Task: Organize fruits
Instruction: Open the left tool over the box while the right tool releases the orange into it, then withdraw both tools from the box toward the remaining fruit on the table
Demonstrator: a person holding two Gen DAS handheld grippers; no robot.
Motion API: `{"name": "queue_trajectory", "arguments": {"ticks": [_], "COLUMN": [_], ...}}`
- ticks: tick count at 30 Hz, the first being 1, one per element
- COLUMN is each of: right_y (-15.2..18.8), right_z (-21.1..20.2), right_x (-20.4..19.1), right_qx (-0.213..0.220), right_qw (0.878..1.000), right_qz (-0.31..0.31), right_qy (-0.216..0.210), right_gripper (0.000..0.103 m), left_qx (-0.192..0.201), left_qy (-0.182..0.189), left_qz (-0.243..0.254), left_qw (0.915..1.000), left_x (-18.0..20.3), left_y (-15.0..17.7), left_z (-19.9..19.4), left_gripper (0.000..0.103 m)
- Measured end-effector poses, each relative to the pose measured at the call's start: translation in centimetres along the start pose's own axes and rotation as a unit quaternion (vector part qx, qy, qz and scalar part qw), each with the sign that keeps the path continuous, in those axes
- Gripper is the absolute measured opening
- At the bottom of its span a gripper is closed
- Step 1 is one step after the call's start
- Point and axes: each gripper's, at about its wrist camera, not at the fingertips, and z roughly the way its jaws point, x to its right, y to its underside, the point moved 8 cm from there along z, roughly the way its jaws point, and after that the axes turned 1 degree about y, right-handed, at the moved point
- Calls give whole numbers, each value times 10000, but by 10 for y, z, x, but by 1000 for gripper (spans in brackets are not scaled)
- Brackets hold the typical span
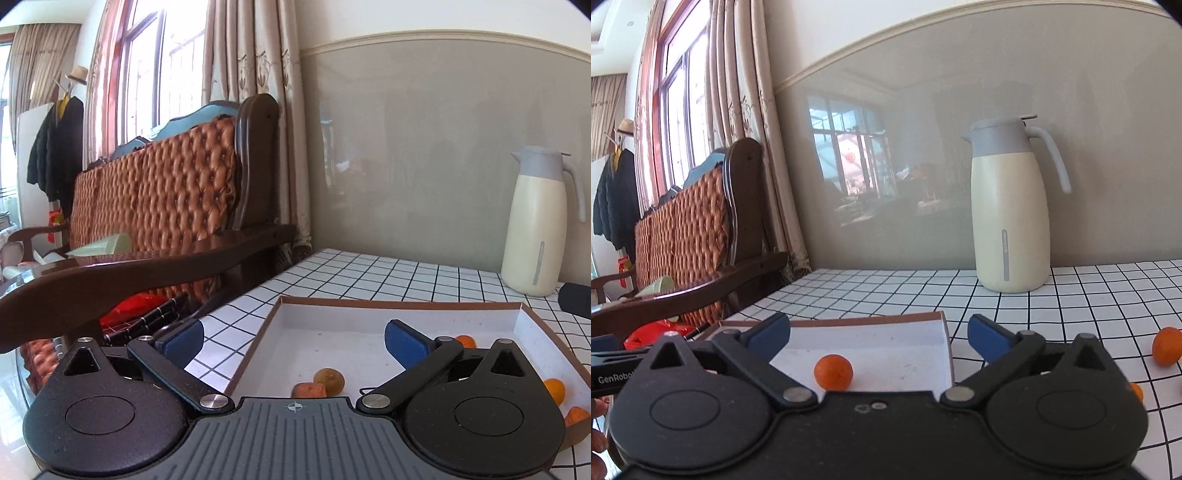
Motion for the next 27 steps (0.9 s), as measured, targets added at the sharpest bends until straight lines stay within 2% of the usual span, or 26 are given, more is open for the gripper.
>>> {"name": "queue_trajectory", "arguments": {"ticks": [4,11,15,23,27], "right_y": [-5,-2,1,2,3], "right_z": [-9,-13,-18,-32,-39], "right_x": [4,9,9,20,26], "right_qx": [101,-26,-21,-23,-11], "right_qw": [9999,9998,9998,9993,9995], "right_qz": [54,176,32,199,160], "right_qy": [-106,-127,-171,-322,-269], "right_gripper": [97,97,97,97,97], "left_qx": [32,94,51,-70,-126], "left_qy": [-48,10,67,162,205], "left_qz": [11,125,168,214,270], "left_qw": [10000,9999,9998,9996,9993], "left_x": [-4,2,6,19,27], "left_y": [-4,-4,-1,8,12], "left_z": [-7,-18,-22,-29,-33], "left_gripper": [103,103,103,103,103]}}
